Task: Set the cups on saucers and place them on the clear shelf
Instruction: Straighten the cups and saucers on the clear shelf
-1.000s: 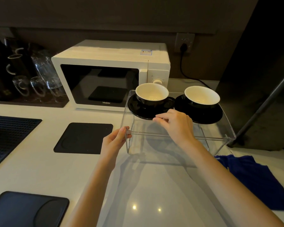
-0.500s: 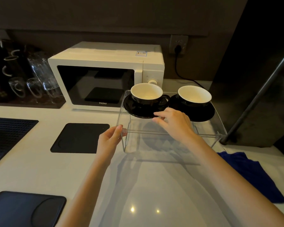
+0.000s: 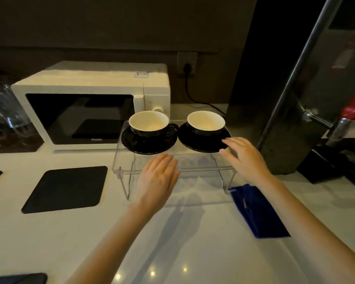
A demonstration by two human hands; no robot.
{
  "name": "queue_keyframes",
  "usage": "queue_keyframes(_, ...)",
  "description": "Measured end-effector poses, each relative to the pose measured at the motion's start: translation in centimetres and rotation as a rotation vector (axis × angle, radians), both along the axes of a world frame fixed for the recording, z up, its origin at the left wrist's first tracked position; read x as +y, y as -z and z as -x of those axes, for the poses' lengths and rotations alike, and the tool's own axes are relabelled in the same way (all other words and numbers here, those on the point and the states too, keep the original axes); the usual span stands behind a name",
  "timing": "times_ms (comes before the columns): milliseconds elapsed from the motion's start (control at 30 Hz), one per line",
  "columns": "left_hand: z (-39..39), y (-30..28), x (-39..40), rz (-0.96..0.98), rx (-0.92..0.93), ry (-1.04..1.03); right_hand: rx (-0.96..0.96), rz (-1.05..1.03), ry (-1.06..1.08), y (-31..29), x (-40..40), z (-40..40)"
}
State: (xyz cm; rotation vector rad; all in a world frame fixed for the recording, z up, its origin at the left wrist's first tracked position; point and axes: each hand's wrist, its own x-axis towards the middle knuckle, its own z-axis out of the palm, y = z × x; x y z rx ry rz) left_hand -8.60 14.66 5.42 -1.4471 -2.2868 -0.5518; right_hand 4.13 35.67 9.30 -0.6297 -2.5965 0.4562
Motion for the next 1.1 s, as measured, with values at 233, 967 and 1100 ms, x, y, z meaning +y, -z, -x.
queue_keyframes(233, 0.1, 1.0, 1.0, 0.029, -0.009, -0.070, 0.037, 0.121, 0.023, 0.3, 0.2, 0.4)
queue_keyframes(967, -0.2, 1.2, 1.3, -0.029, -0.002, -0.107, 0.219, -0.047, 0.116, 2.1, -1.6, 1.7)
queue_keyframes(1100, -0.3, 1.1, 1.3, -0.041, -0.006, -0.099, 0.268, -0.031, 0.151, 2.6, -2.5, 2.2)
